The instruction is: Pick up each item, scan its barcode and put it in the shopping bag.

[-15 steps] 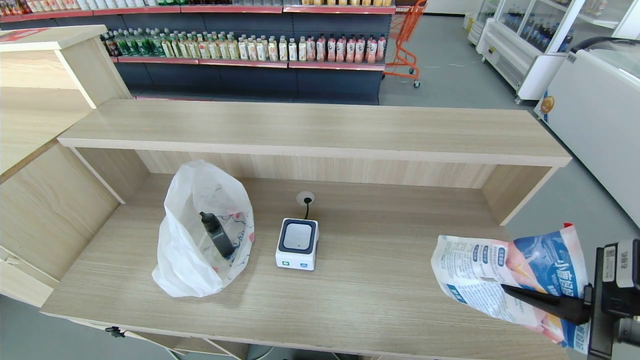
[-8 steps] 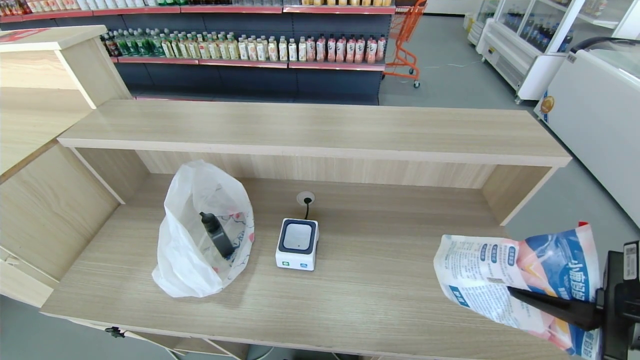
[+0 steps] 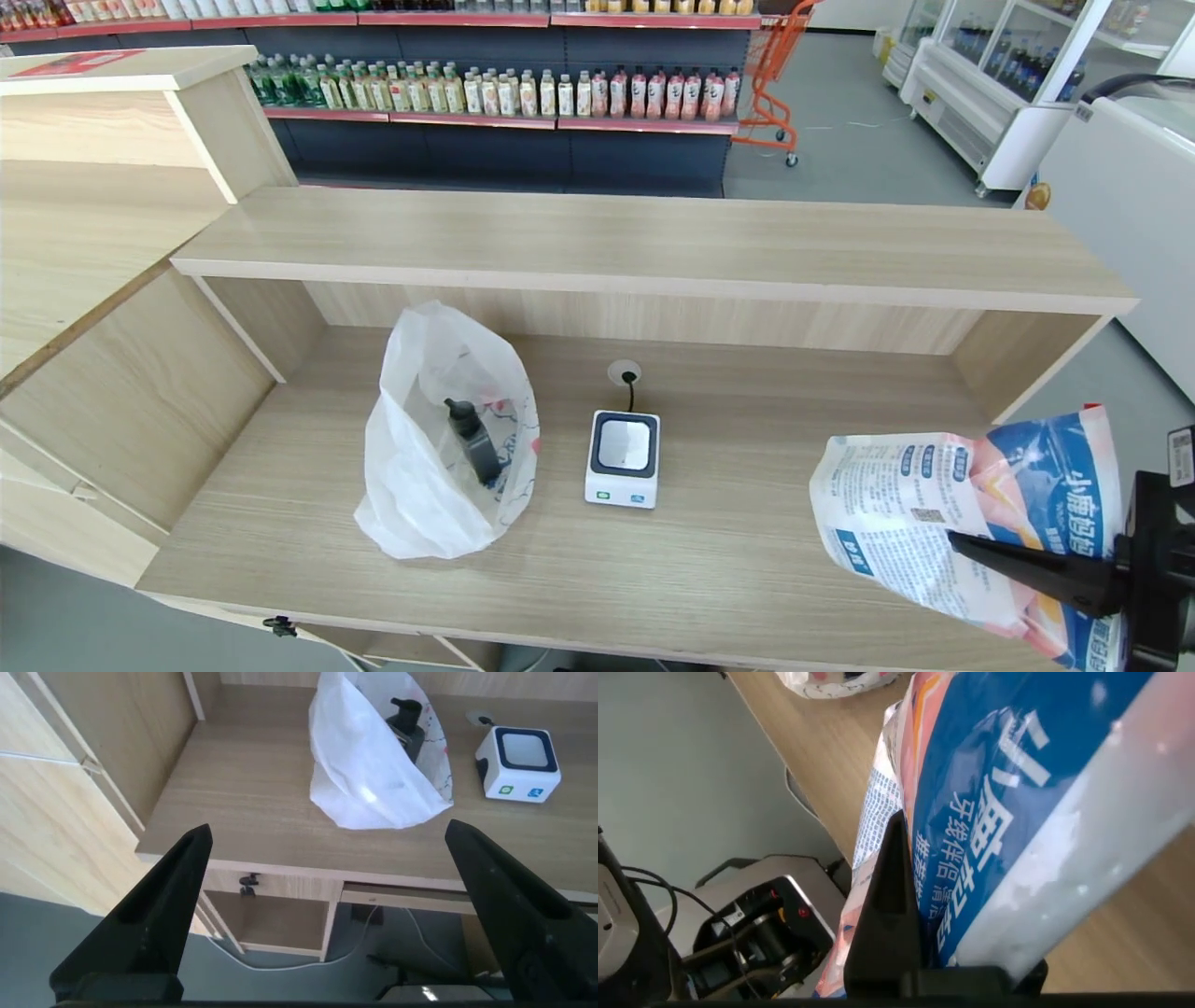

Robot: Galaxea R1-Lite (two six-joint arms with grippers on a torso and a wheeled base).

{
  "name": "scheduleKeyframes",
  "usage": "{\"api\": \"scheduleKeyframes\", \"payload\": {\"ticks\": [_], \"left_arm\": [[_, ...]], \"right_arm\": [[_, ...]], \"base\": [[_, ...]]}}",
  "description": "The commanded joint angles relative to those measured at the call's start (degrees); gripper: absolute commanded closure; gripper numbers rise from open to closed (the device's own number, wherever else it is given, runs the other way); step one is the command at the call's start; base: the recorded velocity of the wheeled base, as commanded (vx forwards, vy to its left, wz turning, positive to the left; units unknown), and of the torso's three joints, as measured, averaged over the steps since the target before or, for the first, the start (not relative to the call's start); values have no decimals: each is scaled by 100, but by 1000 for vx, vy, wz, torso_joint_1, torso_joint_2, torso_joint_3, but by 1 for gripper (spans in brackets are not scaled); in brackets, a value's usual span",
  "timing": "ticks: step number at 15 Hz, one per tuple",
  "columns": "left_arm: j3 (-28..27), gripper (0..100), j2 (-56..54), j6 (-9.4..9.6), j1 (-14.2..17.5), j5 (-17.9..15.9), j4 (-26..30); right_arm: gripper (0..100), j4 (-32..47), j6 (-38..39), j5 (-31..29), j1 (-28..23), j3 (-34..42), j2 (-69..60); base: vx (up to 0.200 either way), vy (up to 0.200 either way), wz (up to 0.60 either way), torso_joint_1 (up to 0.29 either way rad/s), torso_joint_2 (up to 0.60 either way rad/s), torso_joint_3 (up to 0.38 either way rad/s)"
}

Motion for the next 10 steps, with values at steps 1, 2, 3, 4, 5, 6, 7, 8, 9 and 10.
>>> {"api": "scheduleKeyframes", "payload": {"ticks": [1,2,3,4,5,6,7,8,9,10], "left_arm": [[0,0,-2,15,-4,-8,-2],[0,0,-2,15,5,-8,-2],[0,0,-2,15,-4,-8,-2],[0,0,-2,15,5,-8,-2],[0,0,-2,24,5,-8,-2],[0,0,-2,24,5,-8,-2],[0,0,-2,15,-4,1,-2],[0,0,-2,24,-4,-8,-2],[0,0,-2,24,5,-8,-2],[0,0,15,24,-4,-8,-2]], "right_arm": [[100,0,22,8,-2,-8,64],[100,0,48,8,-2,-8,82],[100,0,74,8,-2,1,73],[100,0,101,8,-2,1,82],[100,0,154,8,-2,1,99],[100,0,180,8,-11,1,143],[100,-8,215,8,-19,-8,213],[100,-17,268,8,-19,-16,301],[100,-17,303,8,-19,-34,372],[100,-17,321,8,-19,-34,398]], "base": [[0,200,0,7,2,-2],[0,200,0,-2,2,7],[0,200,0,2,-2,12],[0,200,0,7,2,7],[0,200,0,-7,7,2],[0,0,0,0,0,0],[0,0,0,0,0,0],[0,0,0,0,0,0],[0,0,0,0,0,0],[200,0,0,2,2,-7]]}}
